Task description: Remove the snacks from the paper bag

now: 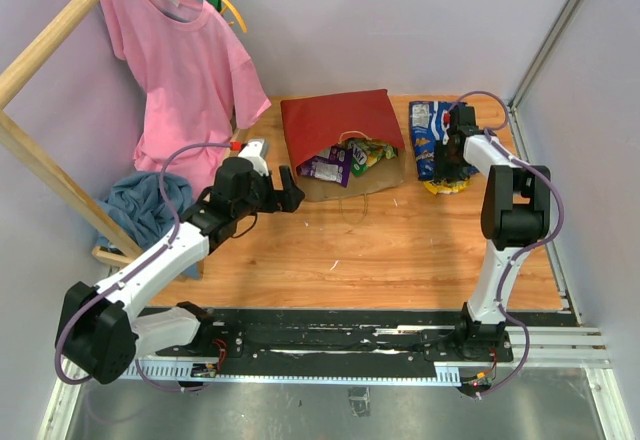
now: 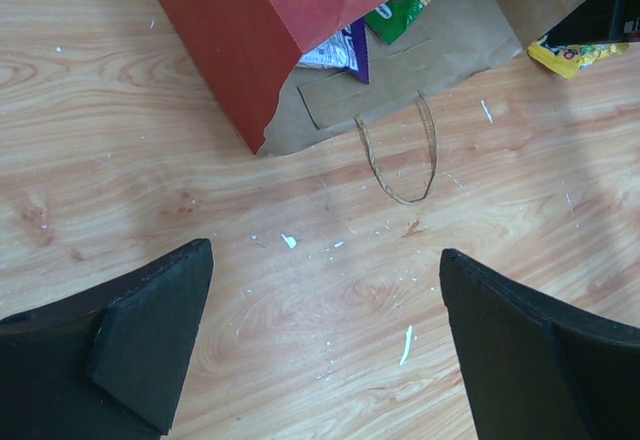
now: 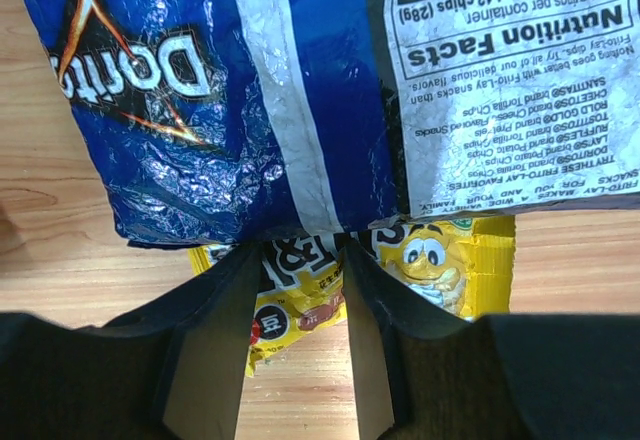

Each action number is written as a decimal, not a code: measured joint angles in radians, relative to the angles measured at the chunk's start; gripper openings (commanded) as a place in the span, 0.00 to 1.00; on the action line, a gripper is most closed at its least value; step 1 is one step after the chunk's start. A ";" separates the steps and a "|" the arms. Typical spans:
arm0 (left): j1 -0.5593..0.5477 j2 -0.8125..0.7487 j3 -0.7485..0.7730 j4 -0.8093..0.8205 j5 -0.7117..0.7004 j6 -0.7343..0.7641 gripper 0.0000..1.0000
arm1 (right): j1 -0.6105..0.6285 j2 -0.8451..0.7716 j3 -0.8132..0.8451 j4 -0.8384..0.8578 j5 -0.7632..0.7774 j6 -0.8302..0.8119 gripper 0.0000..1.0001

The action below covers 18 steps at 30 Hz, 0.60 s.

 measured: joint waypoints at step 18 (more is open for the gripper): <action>0.000 -0.049 0.000 -0.016 -0.014 -0.001 1.00 | -0.003 -0.201 -0.092 0.099 -0.043 0.076 0.44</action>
